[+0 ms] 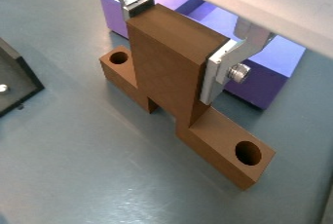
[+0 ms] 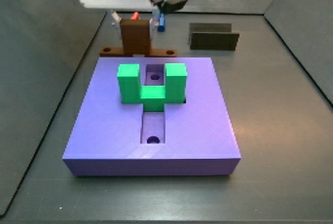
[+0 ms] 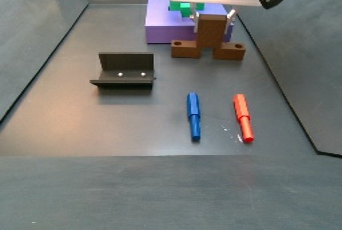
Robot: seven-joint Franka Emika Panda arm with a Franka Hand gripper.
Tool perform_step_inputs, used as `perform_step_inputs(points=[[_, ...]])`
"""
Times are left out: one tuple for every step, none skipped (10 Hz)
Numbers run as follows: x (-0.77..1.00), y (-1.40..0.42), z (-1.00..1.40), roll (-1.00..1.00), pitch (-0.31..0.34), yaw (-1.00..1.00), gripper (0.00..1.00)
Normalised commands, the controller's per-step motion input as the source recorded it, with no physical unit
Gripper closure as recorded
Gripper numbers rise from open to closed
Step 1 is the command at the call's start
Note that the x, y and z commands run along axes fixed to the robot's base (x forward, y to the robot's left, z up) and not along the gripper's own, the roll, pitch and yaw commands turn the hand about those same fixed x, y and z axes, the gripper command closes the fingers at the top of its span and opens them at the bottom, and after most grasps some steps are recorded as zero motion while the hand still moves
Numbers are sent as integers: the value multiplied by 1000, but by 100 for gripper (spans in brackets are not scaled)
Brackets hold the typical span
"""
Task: Pick up the brown object. Move up. Move to above the board. Insert the brown object.
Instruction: Move up, then move to above the board.
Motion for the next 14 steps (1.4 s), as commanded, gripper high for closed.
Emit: perform_step_inputs(points=[[-33,-35,811,-1,16,30,100],[-80,-38,579,-3,45,40,100],[-37,-19,286,-10,15,28,100],[0,0,1400,0,0,0,100],[-19,6,1400,3,29,-9,100],[-54,7,1400,-5,37,-8,100],[13,-2,1400,-25,22,-5,100],[67,-4,1400,-27,74,-5,100],[34,-1,777,-30,103,-5,100],[17,0,259,-38,71,-5,100],[606,-1400,333,62,358,169,100],[610,-1400,334,93,352,163,100],[702,-1400,315,143,384,117,100],[758,-1400,329,99,353,81,100]])
